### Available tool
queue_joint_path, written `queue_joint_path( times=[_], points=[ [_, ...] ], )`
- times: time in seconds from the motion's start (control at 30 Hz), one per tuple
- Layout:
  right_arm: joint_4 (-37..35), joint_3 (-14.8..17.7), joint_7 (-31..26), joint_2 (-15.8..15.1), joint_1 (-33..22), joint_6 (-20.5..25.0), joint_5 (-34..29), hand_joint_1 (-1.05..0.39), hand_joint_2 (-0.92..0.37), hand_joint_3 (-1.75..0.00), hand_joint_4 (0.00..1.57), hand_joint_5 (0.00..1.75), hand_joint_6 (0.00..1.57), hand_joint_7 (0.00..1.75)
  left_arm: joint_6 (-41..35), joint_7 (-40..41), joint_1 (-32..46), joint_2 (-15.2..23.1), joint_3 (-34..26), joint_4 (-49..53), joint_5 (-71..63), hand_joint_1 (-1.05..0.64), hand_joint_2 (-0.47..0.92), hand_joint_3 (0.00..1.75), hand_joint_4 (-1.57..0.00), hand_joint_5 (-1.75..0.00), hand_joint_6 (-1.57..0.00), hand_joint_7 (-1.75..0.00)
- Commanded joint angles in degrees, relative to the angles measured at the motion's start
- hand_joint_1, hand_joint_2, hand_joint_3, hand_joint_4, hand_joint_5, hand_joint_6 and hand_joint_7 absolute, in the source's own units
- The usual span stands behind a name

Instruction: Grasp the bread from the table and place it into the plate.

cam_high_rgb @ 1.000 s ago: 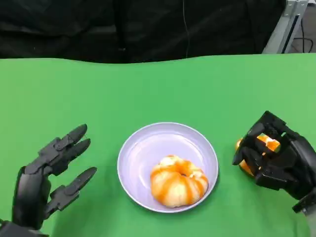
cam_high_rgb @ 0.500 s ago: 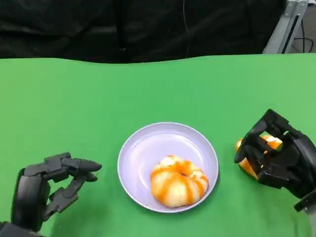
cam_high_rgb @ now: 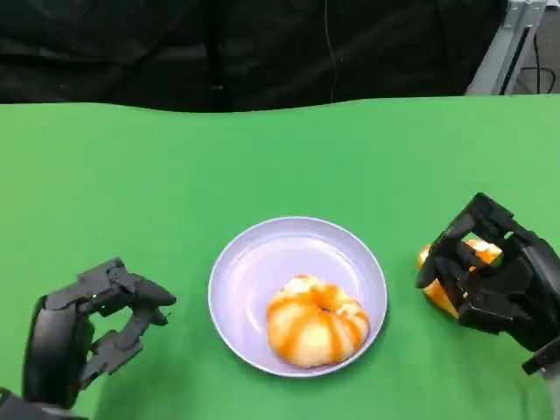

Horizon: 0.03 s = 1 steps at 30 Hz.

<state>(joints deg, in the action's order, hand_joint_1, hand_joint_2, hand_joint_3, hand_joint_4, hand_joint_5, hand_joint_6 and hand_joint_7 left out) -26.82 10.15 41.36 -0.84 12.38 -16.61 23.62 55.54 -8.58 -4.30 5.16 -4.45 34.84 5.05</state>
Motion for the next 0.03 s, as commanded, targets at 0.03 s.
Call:
queue_joint_path(
  times=[0.03],
  points=[
    [-0.1, 0.5, 0.0, -0.8, 0.7, -0.5, 0.5, 0.13, -0.66, -1.13, 0.44, 1.75, 0.37, 1.58, 0.0, -0.9, 0.3, 0.5, -0.3, -0.9, 0.6, -0.04, 0.92, 0.49, -0.78, -1.48, -0.85, -1.12]
  ],
)
